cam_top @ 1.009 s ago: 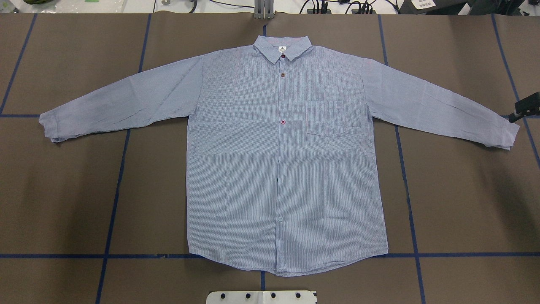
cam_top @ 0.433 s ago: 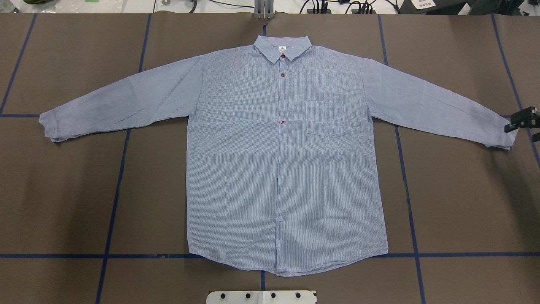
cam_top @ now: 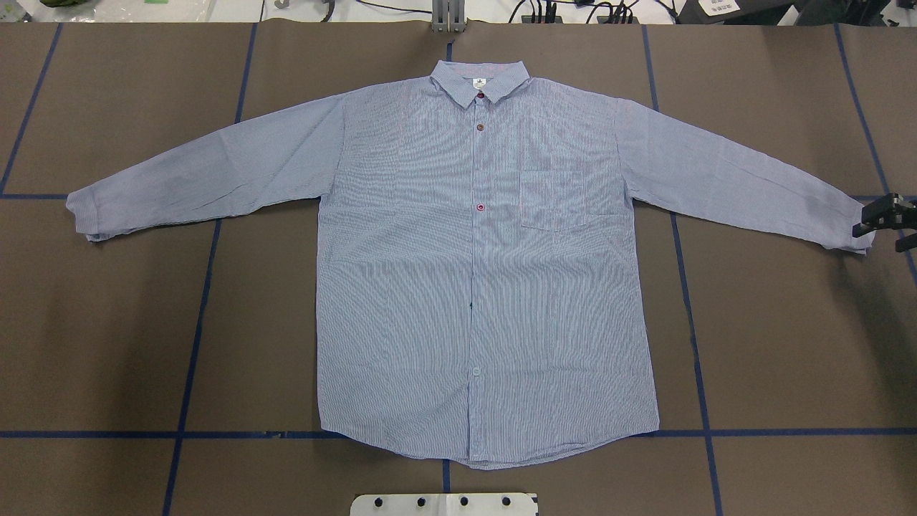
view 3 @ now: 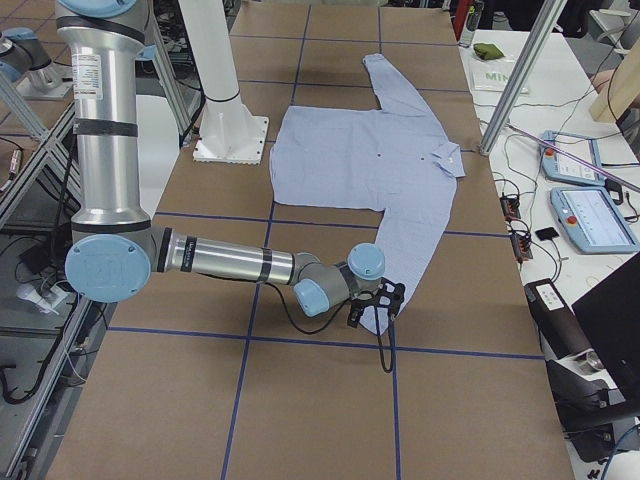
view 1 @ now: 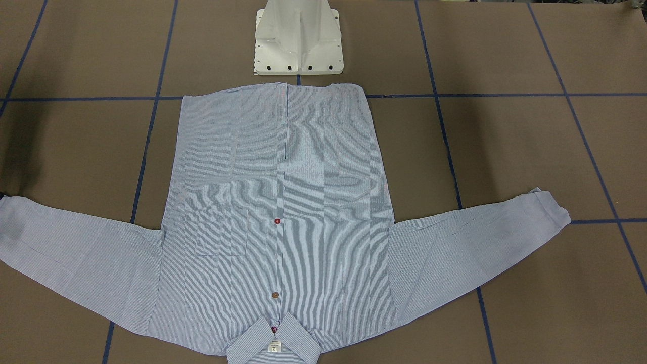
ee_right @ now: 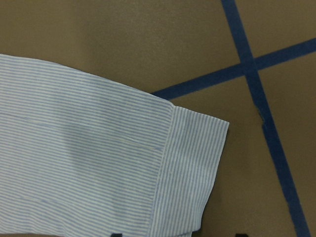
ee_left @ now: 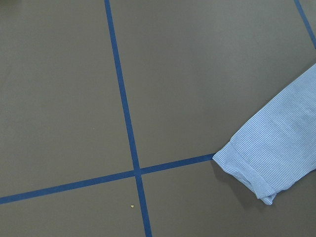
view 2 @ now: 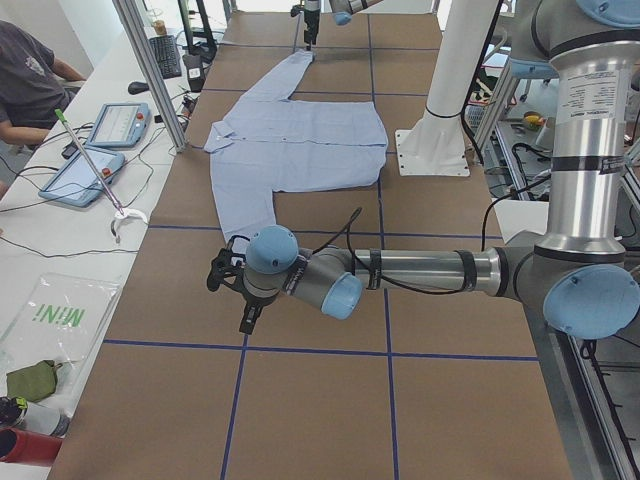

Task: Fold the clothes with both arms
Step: 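Lower the right gripper onto the cuff of the sleeve beside it and grasp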

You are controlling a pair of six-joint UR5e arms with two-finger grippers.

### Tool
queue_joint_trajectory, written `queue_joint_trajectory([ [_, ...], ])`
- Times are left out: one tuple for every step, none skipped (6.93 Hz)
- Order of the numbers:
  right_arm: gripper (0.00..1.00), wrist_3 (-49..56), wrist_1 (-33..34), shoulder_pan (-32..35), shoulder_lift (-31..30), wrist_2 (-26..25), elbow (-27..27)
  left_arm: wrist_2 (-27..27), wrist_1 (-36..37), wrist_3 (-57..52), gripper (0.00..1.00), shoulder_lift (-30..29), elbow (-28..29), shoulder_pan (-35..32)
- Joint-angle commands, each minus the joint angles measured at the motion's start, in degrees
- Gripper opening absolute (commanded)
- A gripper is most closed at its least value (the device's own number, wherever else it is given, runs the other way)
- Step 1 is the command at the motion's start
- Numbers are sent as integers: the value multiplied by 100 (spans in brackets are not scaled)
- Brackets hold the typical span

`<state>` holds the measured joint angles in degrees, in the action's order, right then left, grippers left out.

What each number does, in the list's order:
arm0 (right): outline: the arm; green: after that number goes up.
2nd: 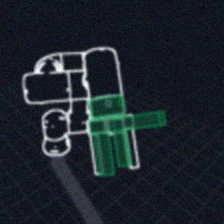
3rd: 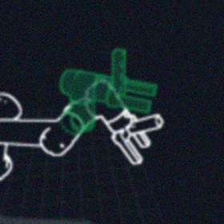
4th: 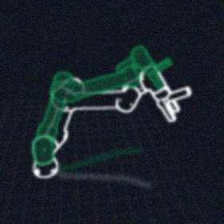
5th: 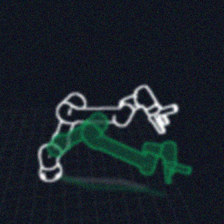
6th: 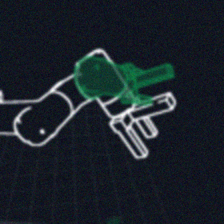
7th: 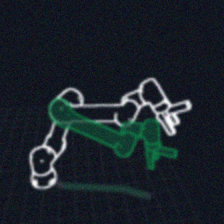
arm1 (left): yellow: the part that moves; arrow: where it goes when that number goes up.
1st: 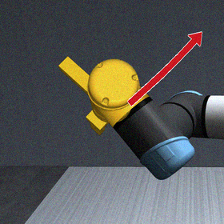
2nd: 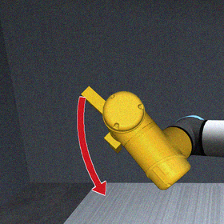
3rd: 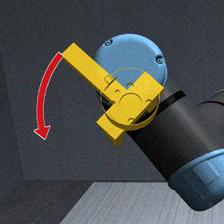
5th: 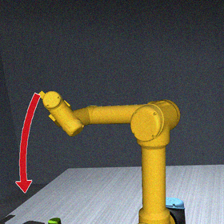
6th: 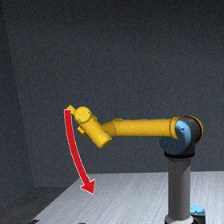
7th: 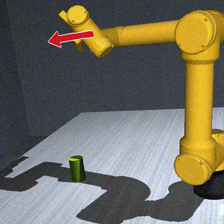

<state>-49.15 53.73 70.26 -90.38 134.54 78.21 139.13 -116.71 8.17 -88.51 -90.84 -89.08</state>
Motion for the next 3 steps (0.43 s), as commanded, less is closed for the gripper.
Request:
queue_joint_trajectory([
  [81, -16, -3, -100, 21, -76, -69, 0, 0, 0, 100, 0, -13, -5],
  [77, -16, -3, -135, 30, -112, -78, 0, 0, -9, 100, 0, -22, -5],
  [66, -16, 6, -144, 47, -190, -78, 0, 0, -9, 100, 0, -30, -5],
])
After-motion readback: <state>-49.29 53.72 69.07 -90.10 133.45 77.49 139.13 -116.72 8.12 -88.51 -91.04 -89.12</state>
